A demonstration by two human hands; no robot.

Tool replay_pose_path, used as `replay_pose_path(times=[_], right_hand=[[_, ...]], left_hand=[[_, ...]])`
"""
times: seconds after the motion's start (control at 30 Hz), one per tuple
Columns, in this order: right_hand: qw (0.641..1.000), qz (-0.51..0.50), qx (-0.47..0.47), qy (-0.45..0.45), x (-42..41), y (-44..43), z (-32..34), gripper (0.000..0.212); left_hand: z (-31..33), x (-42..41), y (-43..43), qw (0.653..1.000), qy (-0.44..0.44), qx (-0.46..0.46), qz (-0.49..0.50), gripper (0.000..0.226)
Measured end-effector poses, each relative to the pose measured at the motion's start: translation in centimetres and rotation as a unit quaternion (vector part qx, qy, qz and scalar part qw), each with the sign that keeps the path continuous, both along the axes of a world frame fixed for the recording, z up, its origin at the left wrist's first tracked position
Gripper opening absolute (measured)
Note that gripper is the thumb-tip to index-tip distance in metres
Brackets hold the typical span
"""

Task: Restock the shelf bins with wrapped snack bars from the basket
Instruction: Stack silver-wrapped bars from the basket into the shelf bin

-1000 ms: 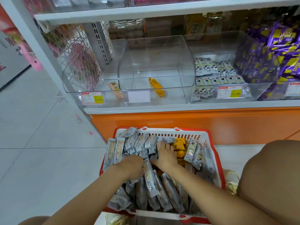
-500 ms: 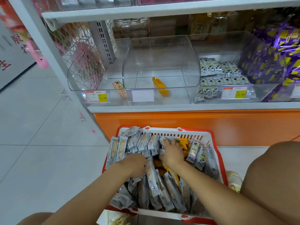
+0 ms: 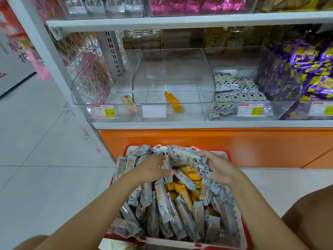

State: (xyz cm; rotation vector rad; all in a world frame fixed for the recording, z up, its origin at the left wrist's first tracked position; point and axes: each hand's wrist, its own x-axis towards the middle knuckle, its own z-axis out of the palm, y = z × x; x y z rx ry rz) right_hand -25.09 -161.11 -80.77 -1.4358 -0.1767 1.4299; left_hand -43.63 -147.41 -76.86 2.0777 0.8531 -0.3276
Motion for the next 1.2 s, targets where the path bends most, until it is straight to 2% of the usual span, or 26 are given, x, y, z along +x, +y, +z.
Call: replay_pose_path(times=[0.07,0.13,0.2,0.3,0.4,0.5,0.6,0.67,0.8,0.9,1.0,1.1,1.2], right_hand=[[0.991,0.006,0.068,0.115,-0.4,-0.2,1.8,0.06],[0.985,0.032,0.097,0.142,-1.1,-0.5,3.3,0.05],[0.982,0.054,0.117,0.141,-1.5,-0.8,4.1,0.045],[0.982,0.064,0.131,0.12,-1.4,-1.1,5.0,0.044],[0.989,0.049,0.127,0.061,-1.2,-1.1,5.7,0.041],[0.989,0.05,0.139,-0.017,-1.0,-1.0,5.8,0.042],[0.985,0.063,0.154,-0.04,-1.0,-1.1,6.1,0.044],[0.981,0.075,0.17,-0.053,-1.0,-1.2,6.1,0.037],[0.969,0.105,0.157,-0.159,-1.1,-1.0,6.2,0.033],[0.959,0.096,0.146,-0.222,-1.4,-0.9,6.2,0.039],[0.948,0.088,0.152,-0.266,-0.9,-1.0,6.3,0.028],[0.938,0.114,0.148,-0.291,-0.5,-1.5,7.0,0.028],[0.913,0.086,0.16,-0.365,-0.7,-1.5,7.7,0.03]], left_hand=[[0.9,0.6,-0.1,0.985,-0.096,-0.116,0.085,0.083],[1.7,1.2,-0.3,0.949,-0.163,-0.229,0.142,0.088],[2.4,1.7,-0.5,0.922,-0.197,-0.288,0.166,0.077],[3.1,2.3,-0.9,0.913,-0.221,-0.287,0.187,0.038],[2.9,2.7,-0.8,0.919,-0.222,-0.275,0.174,0.025],[3.1,2.8,-0.8,0.921,-0.222,-0.279,0.157,0.031],[3.3,2.8,-0.9,0.921,-0.23,-0.282,0.142,0.034],[3.3,2.7,-0.9,0.918,-0.235,-0.285,0.143,0.033],[3.4,2.8,-0.9,0.924,-0.229,-0.272,0.141,0.035],[3.5,2.9,-0.9,0.926,-0.231,-0.266,0.138,0.04],[3.9,3.0,-0.5,0.91,-0.251,-0.293,0.151,0.051],[4.4,3.1,0.1,0.893,-0.272,-0.318,0.165,0.044],[4.9,3.5,0.3,0.893,-0.28,-0.309,0.168,0.043]])
